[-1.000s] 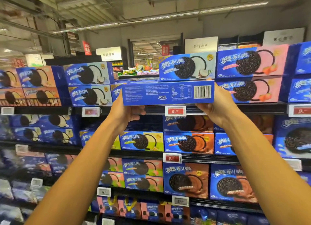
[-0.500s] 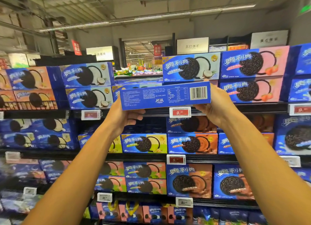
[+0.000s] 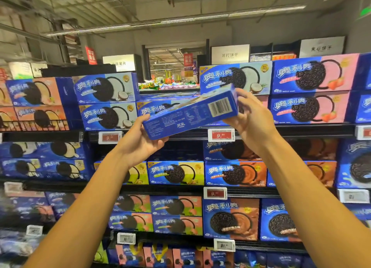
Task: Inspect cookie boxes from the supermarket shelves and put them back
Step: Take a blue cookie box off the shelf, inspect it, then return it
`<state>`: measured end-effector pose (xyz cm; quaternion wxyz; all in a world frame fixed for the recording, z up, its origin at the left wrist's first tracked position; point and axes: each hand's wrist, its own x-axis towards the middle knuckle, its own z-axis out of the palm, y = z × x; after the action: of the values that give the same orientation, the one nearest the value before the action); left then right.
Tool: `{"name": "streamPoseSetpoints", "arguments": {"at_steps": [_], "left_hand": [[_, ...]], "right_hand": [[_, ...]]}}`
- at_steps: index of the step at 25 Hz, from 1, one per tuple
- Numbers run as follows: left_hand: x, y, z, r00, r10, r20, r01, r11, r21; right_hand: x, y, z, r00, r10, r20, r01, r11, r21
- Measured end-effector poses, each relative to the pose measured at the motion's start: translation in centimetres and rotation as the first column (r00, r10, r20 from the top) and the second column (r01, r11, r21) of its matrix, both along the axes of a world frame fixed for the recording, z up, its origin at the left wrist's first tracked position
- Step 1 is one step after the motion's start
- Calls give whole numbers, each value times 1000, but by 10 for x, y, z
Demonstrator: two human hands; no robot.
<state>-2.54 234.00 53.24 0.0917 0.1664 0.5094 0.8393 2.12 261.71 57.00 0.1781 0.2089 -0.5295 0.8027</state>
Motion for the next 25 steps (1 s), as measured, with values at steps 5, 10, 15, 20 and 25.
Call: {"name": "streamPoseSetpoints", "arguments": {"at_steps": [5, 10, 15, 20, 25], "left_hand": [[-20, 2, -25, 1000, 17, 14, -19, 988, 156], [-27, 5, -35, 999, 29, 29, -34, 979, 202], [-25, 3, -32, 998, 66, 4, -65, 978, 198], [-27, -5, -31, 1000, 10, -3, -9, 964, 266], [-29, -9, -31, 999, -32, -2, 31, 950, 311]], "right_hand": [[13, -31, -2, 969, 63, -238, -31, 991, 133], [23, -57, 3, 934, 137, -330, -7, 931, 366], [19, -65, 4, 925, 159, -345, -5, 912, 410], [17, -62, 4, 914, 198, -355, -20, 894, 447], [18, -62, 1, 901, 211, -379, -7, 881, 474]]}}
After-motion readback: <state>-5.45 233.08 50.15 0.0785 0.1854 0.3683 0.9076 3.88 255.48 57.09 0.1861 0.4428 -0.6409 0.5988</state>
